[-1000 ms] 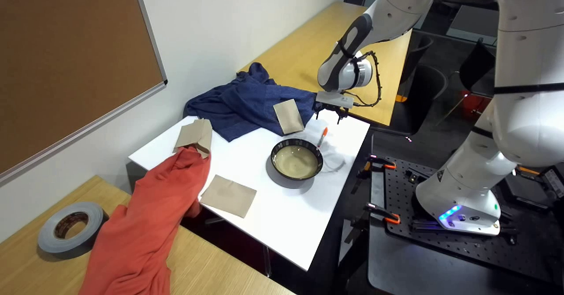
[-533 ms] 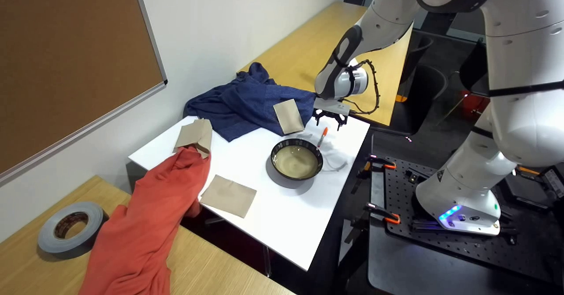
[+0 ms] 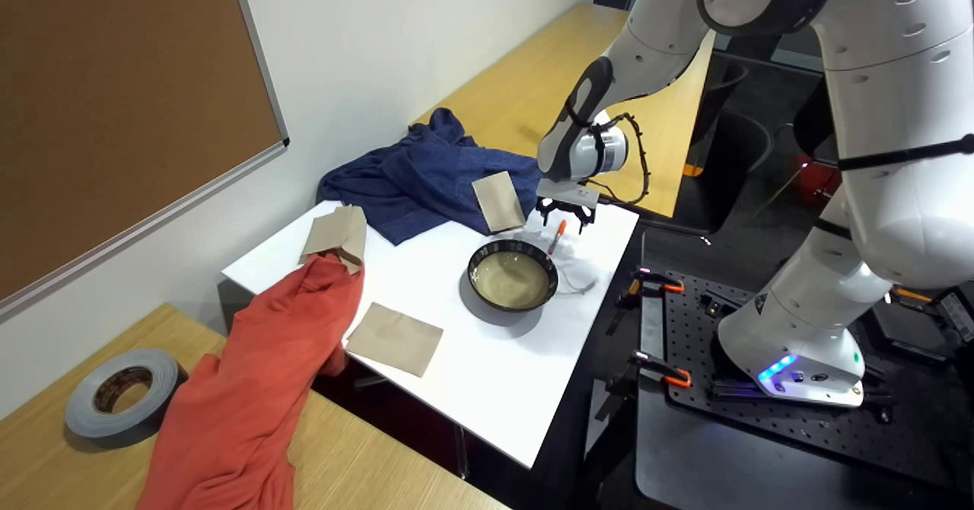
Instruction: Put marker inside the bowl
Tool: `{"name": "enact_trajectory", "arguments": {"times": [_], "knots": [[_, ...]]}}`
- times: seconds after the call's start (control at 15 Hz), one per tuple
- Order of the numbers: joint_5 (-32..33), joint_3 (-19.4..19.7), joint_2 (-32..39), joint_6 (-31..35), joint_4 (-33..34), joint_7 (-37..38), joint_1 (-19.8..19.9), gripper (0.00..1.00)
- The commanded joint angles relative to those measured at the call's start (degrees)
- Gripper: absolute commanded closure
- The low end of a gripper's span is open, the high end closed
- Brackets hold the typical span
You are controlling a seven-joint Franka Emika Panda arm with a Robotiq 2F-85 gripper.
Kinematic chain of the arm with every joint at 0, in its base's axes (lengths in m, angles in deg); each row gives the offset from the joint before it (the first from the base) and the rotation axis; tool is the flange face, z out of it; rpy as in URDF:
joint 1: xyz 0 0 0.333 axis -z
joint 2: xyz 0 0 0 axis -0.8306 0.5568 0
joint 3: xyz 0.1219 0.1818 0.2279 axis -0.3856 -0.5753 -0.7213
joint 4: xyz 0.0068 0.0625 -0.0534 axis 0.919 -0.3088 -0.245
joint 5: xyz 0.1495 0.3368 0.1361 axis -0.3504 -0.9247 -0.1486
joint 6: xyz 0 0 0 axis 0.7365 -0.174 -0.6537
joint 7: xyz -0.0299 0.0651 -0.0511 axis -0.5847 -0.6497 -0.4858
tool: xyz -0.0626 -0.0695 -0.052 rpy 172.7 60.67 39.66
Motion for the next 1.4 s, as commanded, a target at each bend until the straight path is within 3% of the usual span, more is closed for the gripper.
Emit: {"name": "enact_trajectory", "arguments": {"times": [0.0,0.13,0.67,0.8,0.93,1.33], "knots": [[-1.2,-0.8,1.9,0.8,1.4,1.0,0.3,0.25],[-1.1,-0.8,2.5,0.7,1.7,1.0,0.3,0.34],[-0.8,-0.2,2.1,1.0,1.9,0.9,-0.1,0.97],[-0.3,0.4,0.3,1.1,1.0,0.5,-0.5,1.0],[0.0,0.5,-3.6,1.2,-0.9,-0.9,-0.6,0.96],[5.2,1.8,-18.6,1.0,-7.5,-7.3,-2.7,0.96]]}}
